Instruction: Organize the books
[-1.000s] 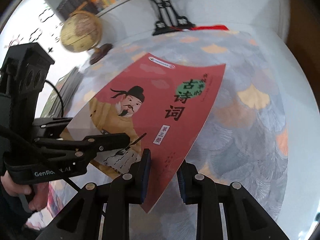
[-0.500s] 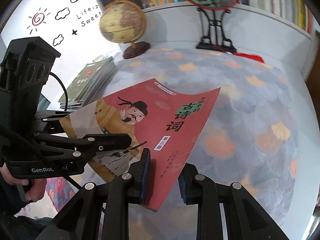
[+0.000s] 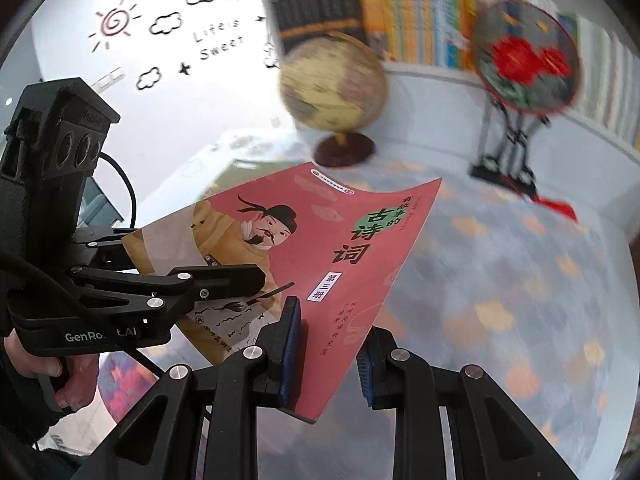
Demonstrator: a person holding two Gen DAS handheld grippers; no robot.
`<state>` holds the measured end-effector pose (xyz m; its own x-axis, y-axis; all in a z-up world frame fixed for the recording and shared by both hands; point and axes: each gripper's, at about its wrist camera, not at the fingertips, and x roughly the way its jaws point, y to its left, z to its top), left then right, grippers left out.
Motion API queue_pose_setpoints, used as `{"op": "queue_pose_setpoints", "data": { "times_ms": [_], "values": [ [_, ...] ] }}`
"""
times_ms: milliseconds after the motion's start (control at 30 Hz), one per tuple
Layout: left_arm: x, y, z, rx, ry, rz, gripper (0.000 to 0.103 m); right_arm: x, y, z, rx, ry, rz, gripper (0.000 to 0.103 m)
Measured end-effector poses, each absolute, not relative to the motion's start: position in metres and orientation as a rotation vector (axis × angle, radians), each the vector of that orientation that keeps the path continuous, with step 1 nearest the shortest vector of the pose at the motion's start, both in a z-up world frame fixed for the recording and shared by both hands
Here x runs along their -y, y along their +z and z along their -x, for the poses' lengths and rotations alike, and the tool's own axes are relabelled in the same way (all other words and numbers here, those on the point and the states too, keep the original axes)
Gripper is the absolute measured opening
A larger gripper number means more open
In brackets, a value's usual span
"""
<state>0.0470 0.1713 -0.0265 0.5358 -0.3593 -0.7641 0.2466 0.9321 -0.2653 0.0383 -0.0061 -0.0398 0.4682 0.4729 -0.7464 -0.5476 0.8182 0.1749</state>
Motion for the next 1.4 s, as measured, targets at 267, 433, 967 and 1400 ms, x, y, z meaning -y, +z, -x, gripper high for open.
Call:
{"op": "queue_pose_setpoints", "data": {
  "times_ms": [267,433,967,1400],
  "values": [
    [-0.273,-0.017,-0.053,-0.870,-0.233,0.166,0.027,-0.107,-0.022,-0.055,-0.826,0.723,0.182,0.026],
    [-0.324,-0.021,-0.068,-0.853,-0.185,0.196,0.027,-0.163,-0.024,-0.074,-0.820,0.759,0.195,0.026],
    [-0.360,-0.082,-0.115,-0.926,-0.225,0.299,0.027,-0.211,-0.070,-0.129,-0.955,0.704,0.173,0.027],
    [-0.362,-0.105,-0.108,-0.991,-0.215,0.356,0.031,-0.206,-0.096,-0.138,-1.048,0.707,0.128,0.027]
  ]
}}
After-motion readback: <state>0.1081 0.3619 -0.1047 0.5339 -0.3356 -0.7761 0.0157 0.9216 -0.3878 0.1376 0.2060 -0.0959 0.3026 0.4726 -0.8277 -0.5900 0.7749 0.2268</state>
